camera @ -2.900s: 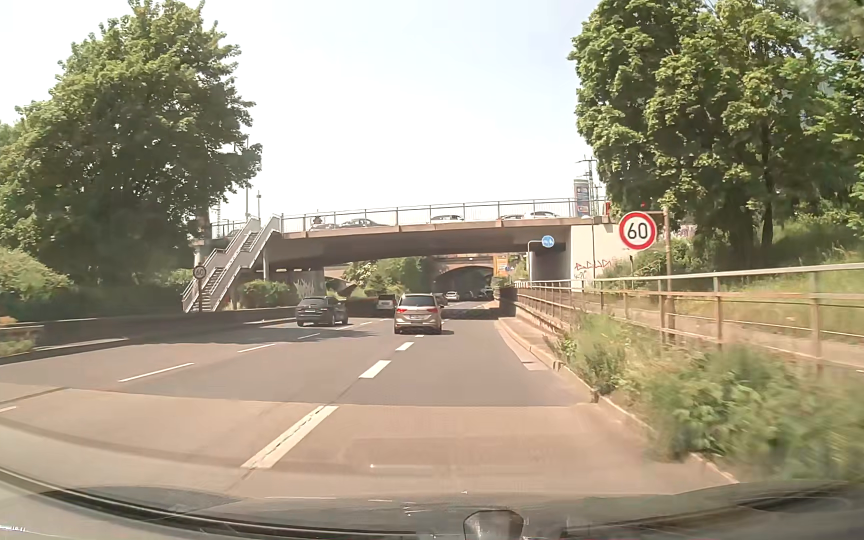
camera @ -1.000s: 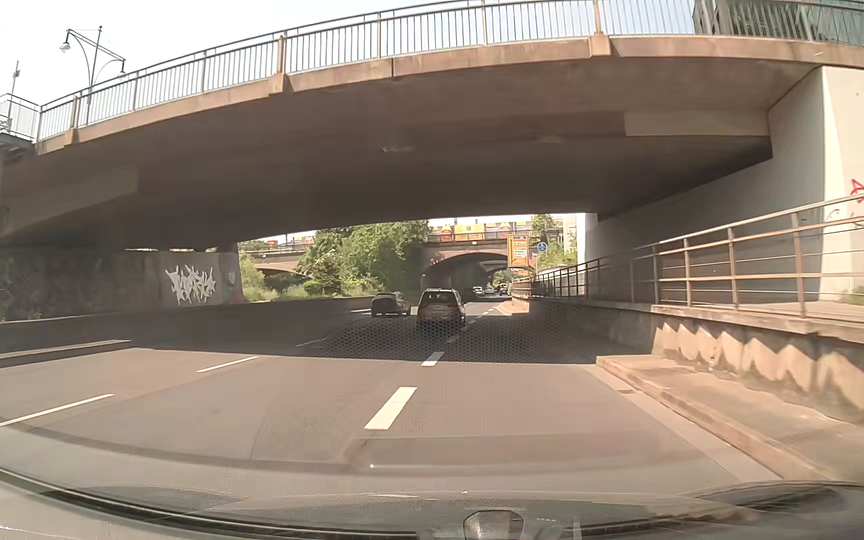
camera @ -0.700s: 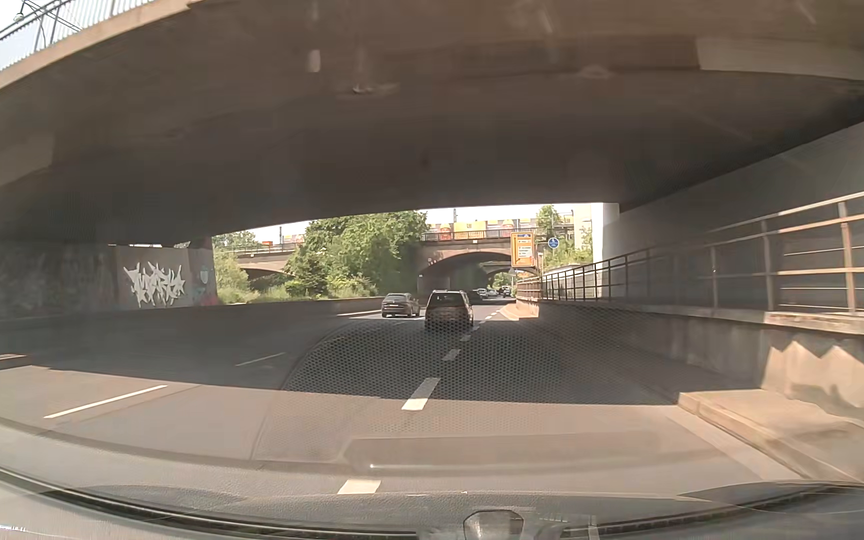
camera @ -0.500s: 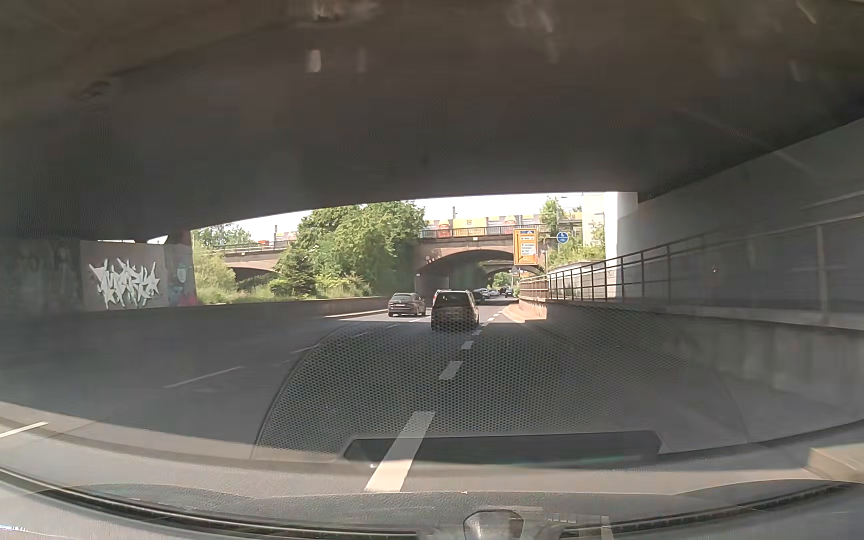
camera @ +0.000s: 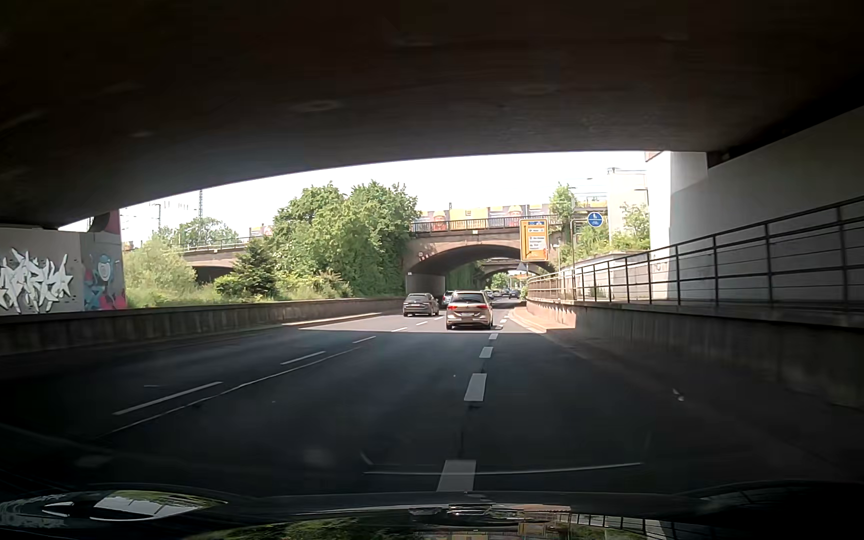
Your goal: Follow the waypoints while adhering to traffic rules and regulations
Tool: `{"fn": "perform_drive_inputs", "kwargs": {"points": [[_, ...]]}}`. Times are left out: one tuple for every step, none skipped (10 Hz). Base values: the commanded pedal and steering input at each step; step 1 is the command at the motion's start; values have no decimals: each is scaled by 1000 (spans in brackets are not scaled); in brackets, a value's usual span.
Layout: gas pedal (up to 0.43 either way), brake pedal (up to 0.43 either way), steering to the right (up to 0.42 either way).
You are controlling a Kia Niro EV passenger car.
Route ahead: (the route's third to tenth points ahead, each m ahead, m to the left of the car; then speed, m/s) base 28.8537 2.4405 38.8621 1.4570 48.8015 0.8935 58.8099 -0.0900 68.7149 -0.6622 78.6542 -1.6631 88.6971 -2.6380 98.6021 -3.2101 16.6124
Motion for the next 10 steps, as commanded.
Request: {"fn": "perform_drive_inputs", "kwargs": {"points": [[169, 0, 12], [169, 0, 12], [157, 0, 13], [150, 0, 13], [118, 0, 13], [87, 0, 14], [79, 0, 14], [67, 0, 15], [67, 0, 15], [67, 0, 15]]}}
